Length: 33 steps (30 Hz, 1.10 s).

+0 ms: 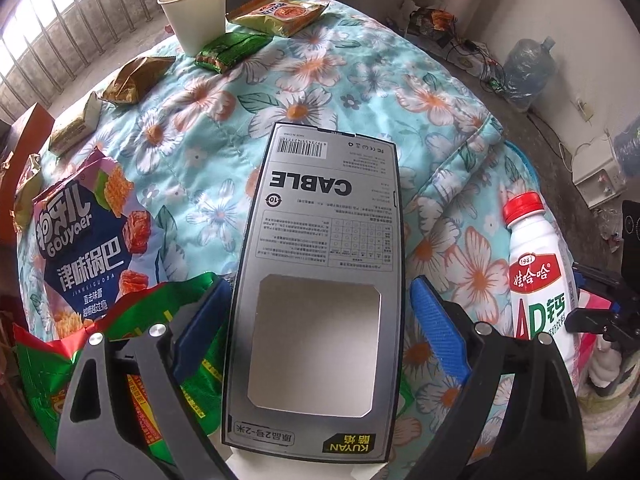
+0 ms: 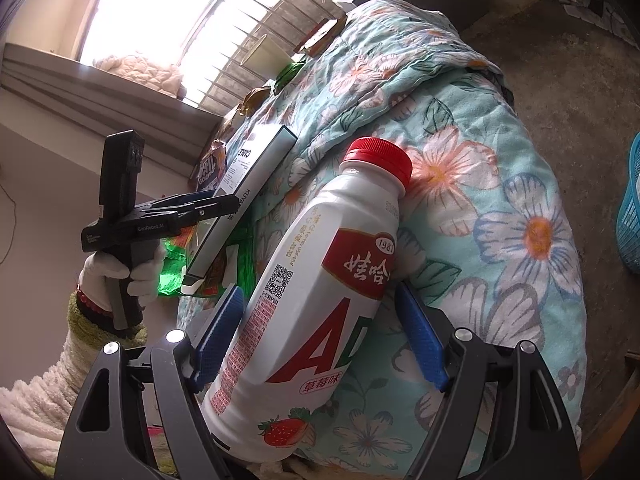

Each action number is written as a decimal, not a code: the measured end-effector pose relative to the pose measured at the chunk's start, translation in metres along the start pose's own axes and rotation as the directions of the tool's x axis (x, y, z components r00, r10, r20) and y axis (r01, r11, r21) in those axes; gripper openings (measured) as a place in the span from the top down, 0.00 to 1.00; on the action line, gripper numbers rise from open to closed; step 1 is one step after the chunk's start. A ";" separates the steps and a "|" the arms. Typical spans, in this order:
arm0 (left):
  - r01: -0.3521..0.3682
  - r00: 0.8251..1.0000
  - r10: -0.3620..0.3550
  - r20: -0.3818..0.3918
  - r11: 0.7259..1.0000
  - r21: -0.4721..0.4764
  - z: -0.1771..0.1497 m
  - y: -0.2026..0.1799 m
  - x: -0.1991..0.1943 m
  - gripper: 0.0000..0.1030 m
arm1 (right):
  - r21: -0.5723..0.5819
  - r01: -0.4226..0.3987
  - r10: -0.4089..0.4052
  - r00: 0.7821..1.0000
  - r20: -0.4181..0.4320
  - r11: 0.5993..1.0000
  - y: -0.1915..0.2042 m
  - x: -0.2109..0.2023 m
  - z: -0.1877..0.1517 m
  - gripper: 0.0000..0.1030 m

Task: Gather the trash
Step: 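Grasp the white CABLE box with the left gripper while the right holds the bottle, then carry the CABLE box and bottle in both grippers over the blue wastebasket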

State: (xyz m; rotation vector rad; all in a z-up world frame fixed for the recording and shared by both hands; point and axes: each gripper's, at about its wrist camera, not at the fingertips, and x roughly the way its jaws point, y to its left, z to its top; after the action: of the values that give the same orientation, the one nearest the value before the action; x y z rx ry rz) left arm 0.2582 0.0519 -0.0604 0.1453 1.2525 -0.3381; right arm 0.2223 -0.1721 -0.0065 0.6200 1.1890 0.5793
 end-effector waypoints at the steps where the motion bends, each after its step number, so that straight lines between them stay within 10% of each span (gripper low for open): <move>1: -0.003 1.000 0.003 0.003 1.000 0.002 -0.001 -0.001 -0.002 0.22 | 0.000 0.000 0.000 1.000 0.000 1.000 0.000 0.000 0.000 0.26; 14: -0.044 0.988 0.040 0.152 0.999 0.020 -0.040 -0.033 -0.034 0.22 | 0.026 0.018 -0.019 1.000 0.012 0.999 0.002 -0.003 -0.002 0.26; 33: -0.092 0.901 0.144 0.409 0.985 -0.143 -0.087 -0.051 -0.076 0.23 | 0.182 0.037 -0.045 0.998 0.042 0.983 0.006 0.013 -0.009 0.26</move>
State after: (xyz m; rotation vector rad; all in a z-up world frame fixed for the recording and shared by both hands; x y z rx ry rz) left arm 0.1422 0.0420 -0.0111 0.0406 0.8299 -0.1735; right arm 0.2163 -0.1578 -0.0134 0.7576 1.2168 0.4225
